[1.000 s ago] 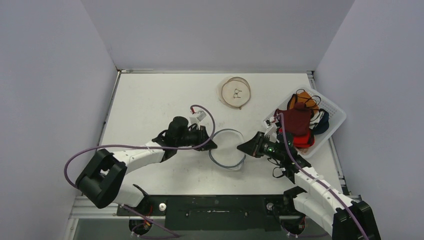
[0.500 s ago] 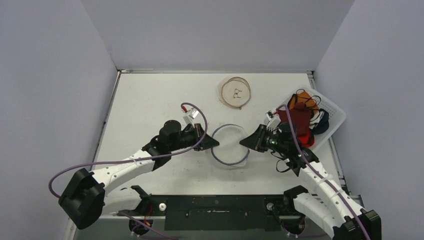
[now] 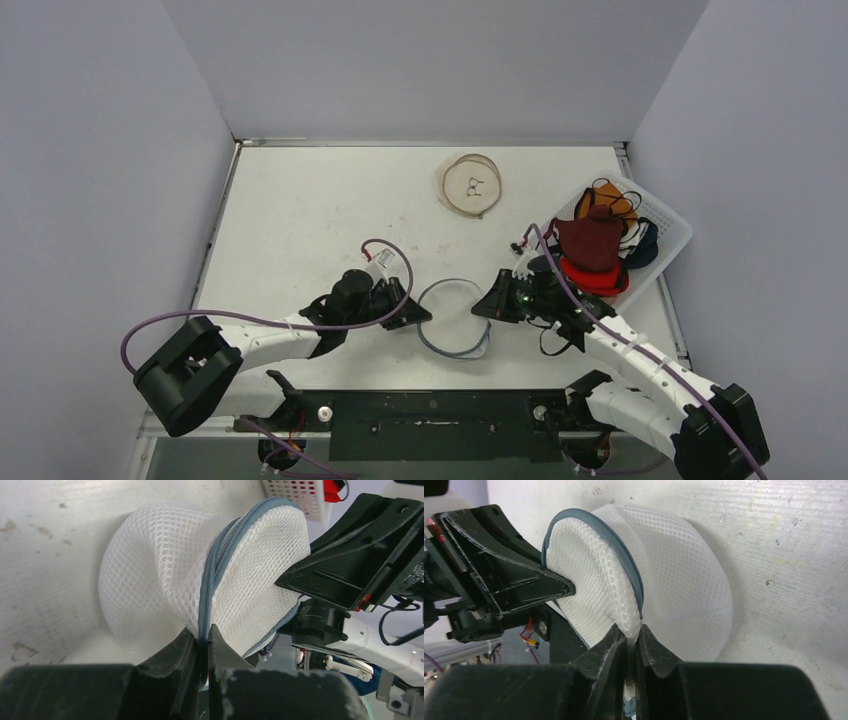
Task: Unzip the laundry bag and remove the bra
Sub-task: Close the laundry bag at the center of the board.
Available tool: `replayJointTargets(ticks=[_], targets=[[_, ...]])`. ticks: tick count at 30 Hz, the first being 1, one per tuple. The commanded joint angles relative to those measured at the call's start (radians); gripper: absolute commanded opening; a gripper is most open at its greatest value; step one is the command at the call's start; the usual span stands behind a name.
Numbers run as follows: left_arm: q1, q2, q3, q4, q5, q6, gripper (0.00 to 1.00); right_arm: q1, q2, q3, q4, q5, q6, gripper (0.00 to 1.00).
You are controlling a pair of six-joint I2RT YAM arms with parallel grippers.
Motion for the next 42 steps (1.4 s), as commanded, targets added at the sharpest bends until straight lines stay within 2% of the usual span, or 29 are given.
replayJointTargets(ticks=[1, 9, 14, 18, 22, 26, 28, 30, 33, 37, 39, 42], targets=[[-0.016, 0.002, -0.035, 0.009, -0.108, 0.005, 0.0, 0.068, 0.049, -0.03, 0.11, 0.145, 0.018, 0.05], [-0.032, -0.025, -0.051, -0.057, -0.192, 0.058, 0.0, 0.08, 0.095, -0.14, 0.217, 0.191, 0.012, 0.05], [-0.032, 0.016, -0.054, -0.058, -0.236, 0.087, 0.0, 0.082, 0.151, -0.192, 0.307, 0.21, 0.008, 0.05], [-0.034, 0.076, -0.046, -0.043, -0.258, 0.094, 0.0, 0.083, 0.193, -0.194, 0.312, 0.242, -0.014, 0.06], [-0.039, 0.132, -0.032, -0.035, -0.267, 0.087, 0.0, 0.085, 0.156, -0.176, 0.279, 0.264, -0.029, 0.23], [-0.052, 0.148, -0.012, -0.08, -0.297, 0.068, 0.0, 0.087, 0.063, -0.094, 0.103, 0.317, -0.066, 0.45], [-0.059, 0.146, -0.003, -0.095, -0.3, 0.064, 0.0, 0.09, 0.006, -0.051, 0.035, 0.342, -0.088, 0.52], [-0.066, 0.144, 0.004, -0.106, -0.325, 0.064, 0.0, 0.094, -0.037, -0.003, -0.023, 0.356, -0.113, 0.55], [-0.077, 0.145, 0.019, -0.118, -0.335, 0.067, 0.0, 0.104, -0.1, 0.001, 0.029, 0.265, -0.128, 0.52], [-0.091, 0.144, 0.036, -0.128, -0.342, 0.071, 0.0, 0.114, -0.13, -0.091, 0.24, 0.109, -0.067, 0.28], [-0.098, 0.138, 0.039, -0.131, -0.347, 0.073, 0.0, 0.13, -0.11, -0.14, 0.341, 0.078, -0.041, 0.2], [-0.109, 0.13, 0.045, -0.135, -0.349, 0.073, 0.0, 0.148, -0.062, -0.202, 0.424, 0.088, -0.036, 0.15]])
